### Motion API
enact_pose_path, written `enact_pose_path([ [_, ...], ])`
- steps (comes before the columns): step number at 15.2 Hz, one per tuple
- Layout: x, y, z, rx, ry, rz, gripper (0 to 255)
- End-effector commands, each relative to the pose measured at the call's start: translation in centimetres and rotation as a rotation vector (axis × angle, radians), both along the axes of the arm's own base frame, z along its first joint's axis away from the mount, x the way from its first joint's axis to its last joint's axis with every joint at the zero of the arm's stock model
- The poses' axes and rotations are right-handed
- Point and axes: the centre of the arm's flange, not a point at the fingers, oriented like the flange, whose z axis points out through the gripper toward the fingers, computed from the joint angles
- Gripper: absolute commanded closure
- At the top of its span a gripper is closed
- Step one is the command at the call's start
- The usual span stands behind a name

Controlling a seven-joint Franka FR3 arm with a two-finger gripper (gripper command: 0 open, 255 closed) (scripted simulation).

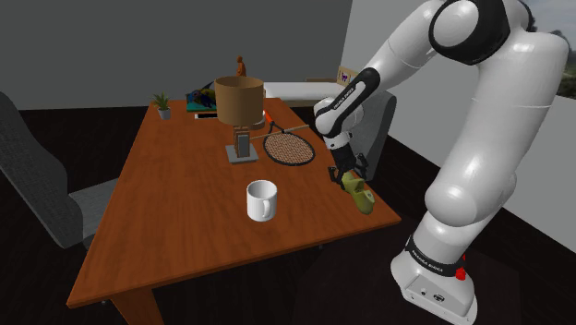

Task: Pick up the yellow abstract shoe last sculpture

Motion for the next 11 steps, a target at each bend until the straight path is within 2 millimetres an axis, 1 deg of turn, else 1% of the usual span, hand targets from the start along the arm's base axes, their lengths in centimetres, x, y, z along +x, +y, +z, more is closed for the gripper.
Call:
enact_pose_path([
  [1, -0.05, 0.05, -0.90, 0.000, 0.000, 0.000, 0],
  [2, -0.05, 0.06, -0.90, 0.000, 0.000, 0.000, 0],
  [3, -0.07, 0.04, -0.88, 0.000, 0.000, 0.000, 255],
  [11, -0.06, 0.07, -0.82, 0.000, 0.000, 0.000, 255],
])
